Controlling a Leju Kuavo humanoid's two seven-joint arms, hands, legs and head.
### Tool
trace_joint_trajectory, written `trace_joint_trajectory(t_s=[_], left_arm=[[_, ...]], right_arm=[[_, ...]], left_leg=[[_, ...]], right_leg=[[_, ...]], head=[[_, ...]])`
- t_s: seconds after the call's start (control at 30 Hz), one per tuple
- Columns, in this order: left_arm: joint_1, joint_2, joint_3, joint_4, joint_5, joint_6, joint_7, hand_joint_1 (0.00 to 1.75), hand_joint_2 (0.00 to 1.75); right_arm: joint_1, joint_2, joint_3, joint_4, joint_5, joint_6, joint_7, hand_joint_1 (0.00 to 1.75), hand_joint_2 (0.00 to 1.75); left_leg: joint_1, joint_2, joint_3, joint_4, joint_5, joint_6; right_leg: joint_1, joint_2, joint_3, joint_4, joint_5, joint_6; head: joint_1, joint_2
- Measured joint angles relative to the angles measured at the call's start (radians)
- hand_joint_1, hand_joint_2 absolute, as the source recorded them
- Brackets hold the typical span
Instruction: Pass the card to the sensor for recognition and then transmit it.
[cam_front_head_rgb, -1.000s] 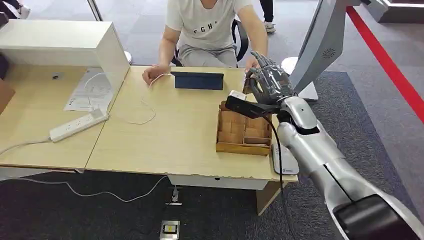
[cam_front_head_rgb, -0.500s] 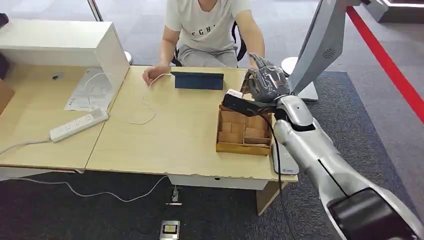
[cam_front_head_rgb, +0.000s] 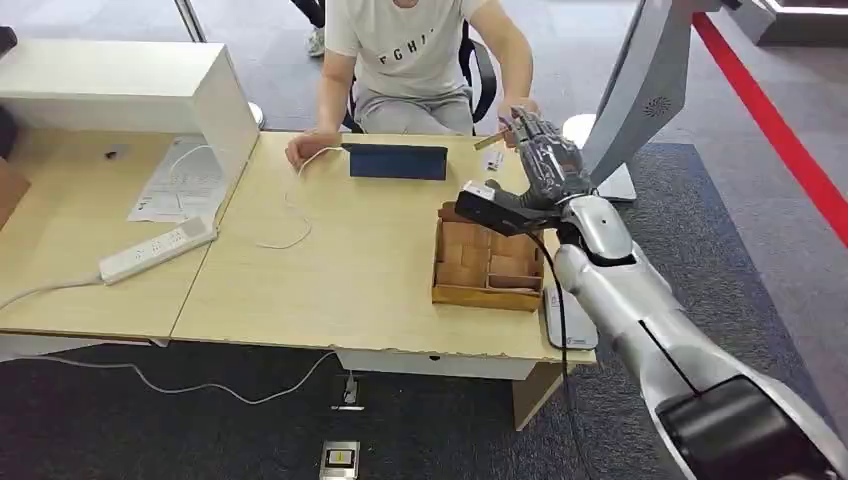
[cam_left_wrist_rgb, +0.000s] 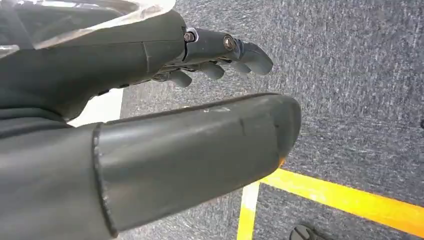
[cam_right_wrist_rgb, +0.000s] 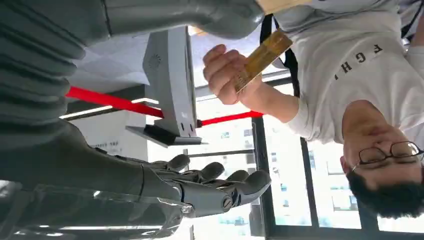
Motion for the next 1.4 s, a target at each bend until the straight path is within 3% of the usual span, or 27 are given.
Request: trace_joint_trajectory(t_s=[0.13, 0.23, 0.33, 0.57, 0.63, 0.67, 0.73, 0.83, 0.9, 1.0, 1.07, 1.17, 1.23, 1.4], left_arm=[[0.003, -0.001, 0.0, 0.0, -0.005, -0.006, 0.003, 0.0, 0.0], [0.007, -0.002, 0.0, 0.0, -0.01, -0.012, 0.001, 0.0, 0.0], [0.012, -0.002, 0.0, 0.0, 0.0, -0.012, -0.006, 0.0, 0.0], [0.015, -0.002, 0.0, 0.0, 0.034, -0.004, -0.014, 0.0, 0.0], [0.01, -0.001, 0.001, 0.0, 0.067, 0.014, -0.009, 0.0, 0.0], [0.009, -0.002, 0.001, 0.0, 0.082, 0.024, -0.002, 0.0, 0.0], [0.016, -0.004, 0.001, 0.0, 0.11, 0.042, 0.005, 0.0, 0.0], [0.026, -0.005, 0.001, 0.0, 0.124, 0.05, 0.008, 0.0, 0.0], [0.018, -0.006, 0.002, 0.0, 0.122, 0.048, 0.006, 0.0, 0.0], [0.015, -0.007, 0.001, 0.0, 0.114, 0.041, -0.01, 0.0, 0.0], [0.012, -0.007, 0.001, 0.0, 0.108, 0.04, -0.017, 0.0, 0.0], [0.007, -0.008, 0.001, 0.0, 0.107, 0.047, -0.018, 0.0, 0.0], [0.006, -0.008, 0.001, 0.0, 0.105, 0.056, -0.021, 0.0, 0.0], [0.004, -0.008, 0.001, 0.0, 0.093, 0.068, -0.036, 0.0, 0.0]], right_arm=[[-0.021, -0.059, -0.007, 0.011, 0.067, -0.126, -0.011, 0.0, 0.0], [-0.035, -0.14, -0.005, 0.027, 0.182, -0.226, 0.042, 0.0, 0.0], [-0.019, -0.242, -0.01, 0.05, 0.183, -0.212, 0.069, 0.0, 0.0], [0.111, -0.461, -0.034, 0.102, 0.191, -0.094, 0.202, 0.0, 0.0], [0.187, -0.535, -0.059, 0.122, 0.121, -0.005, 0.308, 0.0, 0.0], [0.249, -0.567, -0.078, 0.127, 0.053, 0.005, 0.368, 0.0, 0.0], [0.408, -0.642, -0.15, 0.144, -0.154, -0.059, 0.446, 0.0, 0.0], [0.611, -0.68, -0.28, 0.162, -0.36, -0.149, 0.463, 0.0, 0.0], [0.74, -0.677, -0.36, 0.174, -0.43, -0.15, 0.498, 0.0, 0.0], [0.846, -0.636, -0.447, 0.187, -0.462, -0.035, 0.588, 0.0, 0.0], [0.888, -0.581, -0.487, 0.19, -0.468, 0.046, 0.671, 0.0, 0.0], [0.928, -0.467, -0.542, 0.196, -0.49, 0.062, 0.736, 0.0, 0.0], [0.941, -0.411, -0.568, 0.198, -0.493, 0.074, 0.738, 0.0, 0.0], [0.955, -0.312, -0.616, 0.201, -0.486, 0.083, 0.66, 0.0, 0.0]], left_leg=[[0.0, -0.001, 0.0, 0.002, 0.0, 0.0], [0.0, -0.001, 0.0, 0.002, 0.0, 0.001], [0.0, -0.001, 0.0, 0.002, -0.001, 0.001], [-0.001, -0.002, -0.001, 0.003, -0.002, 0.003], [0.001, -0.005, 0.002, 0.004, -0.004, 0.005], [0.002, -0.012, 0.004, 0.004, -0.005, 0.006], [0.004, -0.024, 0.004, 0.004, -0.008, 0.007], [0.003, -0.023, 0.004, 0.003, -0.012, 0.005], [0.004, -0.021, 0.006, 0.002, -0.013, 0.005], [0.004, -0.014, 0.007, 0.001, -0.015, 0.003], [0.006, -0.011, 0.009, 0.0, -0.015, 0.002], [0.007, -0.01, 0.011, 0.0, -0.014, 0.0], [0.007, -0.009, 0.011, 0.0, -0.013, -0.001], [0.007, -0.007, 0.012, 0.0, -0.013, -0.002]], right_leg=[[0.0, 0.0, 0.0, -0.001, 0.0, 0.0], [0.0, -0.001, 0.001, -0.002, 0.0, 0.001], [0.0, -0.001, 0.002, -0.004, 0.001, 0.001], [-0.001, 0.0, 0.001, -0.005, 0.001, 0.003], [0.001, -0.003, 0.004, -0.008, -0.002, 0.005], [0.002, -0.009, 0.01, -0.009, -0.005, 0.007], [0.004, -0.021, 0.02, -0.01, -0.009, 0.007], [0.003, -0.02, 0.018, -0.009, -0.01, 0.007], [0.004, -0.019, 0.019, -0.01, -0.013, 0.004], [0.004, -0.012, 0.019, -0.009, -0.014, 0.003], [0.006, -0.008, 0.019, -0.009, -0.013, 0.002], [0.007, -0.007, 0.018, -0.008, -0.013, 0.001], [0.007, -0.007, 0.017, -0.007, -0.013, 0.0], [0.007, -0.007, 0.017, -0.007, -0.012, -0.001]], head=[[0.0, 0.0], [0.0, 0.0], [0.0, 0.0], [-0.002, 0.0], [-0.002, 0.0], [0.0, 0.0], [0.001, 0.0], [-0.002, 0.0], [0.0, 0.0], [-0.001, 0.0], [0.0, 0.0], [0.0, 0.0], [-0.001, 0.0], [-0.001, 0.0]])
